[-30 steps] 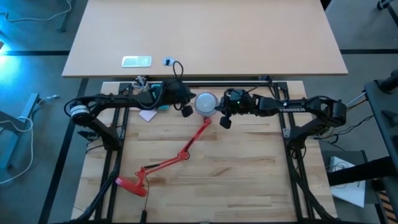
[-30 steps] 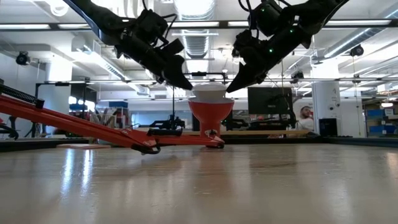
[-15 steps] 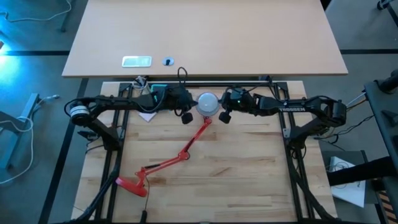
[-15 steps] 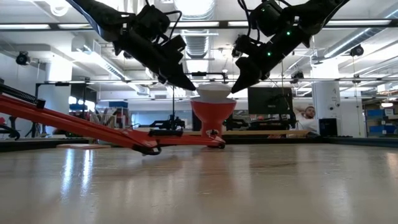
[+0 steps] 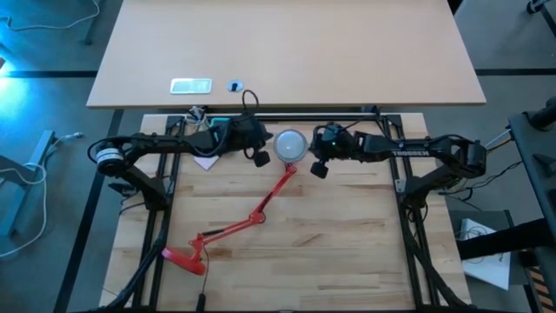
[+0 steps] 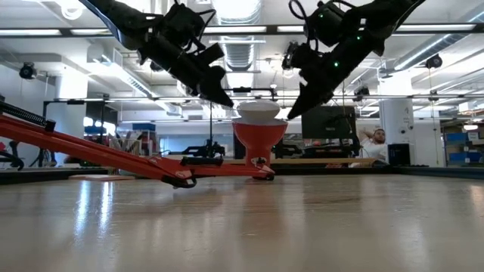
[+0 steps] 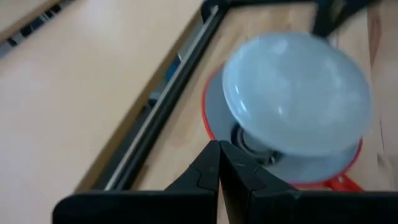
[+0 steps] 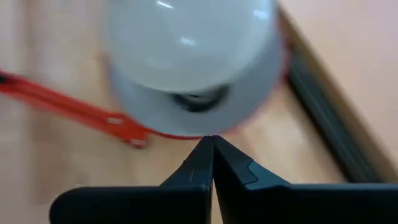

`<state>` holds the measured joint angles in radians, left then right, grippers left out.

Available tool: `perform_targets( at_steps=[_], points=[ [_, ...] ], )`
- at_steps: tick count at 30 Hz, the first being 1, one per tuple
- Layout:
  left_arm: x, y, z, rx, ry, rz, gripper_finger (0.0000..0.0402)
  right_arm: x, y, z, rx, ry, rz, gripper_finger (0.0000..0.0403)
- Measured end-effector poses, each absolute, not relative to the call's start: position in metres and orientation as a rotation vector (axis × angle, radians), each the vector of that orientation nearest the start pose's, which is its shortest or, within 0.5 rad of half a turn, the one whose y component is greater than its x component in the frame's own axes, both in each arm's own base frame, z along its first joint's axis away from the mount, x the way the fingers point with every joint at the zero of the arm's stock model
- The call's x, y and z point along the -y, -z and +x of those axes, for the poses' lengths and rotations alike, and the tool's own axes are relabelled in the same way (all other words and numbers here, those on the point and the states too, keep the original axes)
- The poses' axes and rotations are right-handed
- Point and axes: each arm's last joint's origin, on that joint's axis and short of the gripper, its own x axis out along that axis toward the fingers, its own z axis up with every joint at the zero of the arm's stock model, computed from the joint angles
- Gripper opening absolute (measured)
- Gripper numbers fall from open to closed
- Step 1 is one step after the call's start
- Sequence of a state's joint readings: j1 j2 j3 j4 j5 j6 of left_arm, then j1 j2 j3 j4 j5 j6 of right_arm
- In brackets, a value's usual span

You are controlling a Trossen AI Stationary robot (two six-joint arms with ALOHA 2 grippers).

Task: Screw lightbulb
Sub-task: Remove the light bulb from the red lamp

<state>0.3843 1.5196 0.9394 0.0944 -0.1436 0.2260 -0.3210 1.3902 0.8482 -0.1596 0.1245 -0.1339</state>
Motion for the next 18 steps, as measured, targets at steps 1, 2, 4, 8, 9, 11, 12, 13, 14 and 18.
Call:
perform_targets(
  at_steps=[1,2,4,8,9,11,12,13,14,18],
  points=[
    [-0.128,-0.240,0.305,-0.526,-0.463,0.161,0.0000,0.093,-0.227,0.272,-0.716,0.333,-0.035,0.0000],
    [-0.128,-0.241,0.305,-0.513,-0.465,0.162,0.0000,0.091,-0.228,0.274,-0.695,0.281,-0.016,0.0000],
    [-0.128,-0.242,0.306,-0.495,-0.455,0.162,0.0000,0.089,-0.230,0.277,-0.649,0.212,-0.001,0.0000],
    [-0.127,-0.242,0.306,-0.485,-0.402,0.142,0.0000,0.089,-0.234,0.281,-0.586,0.199,-0.014,0.0000],
    [-0.126,-0.240,0.306,-0.486,-0.393,0.136,0.0000,0.089,-0.236,0.282,-0.573,0.201,-0.017,0.0000],
    [-0.124,-0.237,0.305,-0.501,-0.385,0.124,0.0000,0.090,-0.237,0.282,-0.564,0.221,-0.025,0.0000],
    [-0.124,-0.236,0.305,-0.508,-0.382,0.118,0.0000,0.090,-0.237,0.282,-0.566,0.236,-0.033,0.0000],
    [-0.122,-0.235,0.305,-0.516,-0.373,0.115,0.0000,0.091,-0.237,0.282,-0.569,0.256,-0.041,0.0000],
    [-0.121,-0.234,0.305,-0.521,-0.355,0.110,0.0000,0.091,-0.237,0.282,-0.575,0.280,-0.051,0.0000],
    [-0.111,-0.232,0.307,-0.531,-0.246,0.079,0.0000,0.094,-0.235,0.280,-0.609,0.379,-0.079,0.0000]
  ],
)
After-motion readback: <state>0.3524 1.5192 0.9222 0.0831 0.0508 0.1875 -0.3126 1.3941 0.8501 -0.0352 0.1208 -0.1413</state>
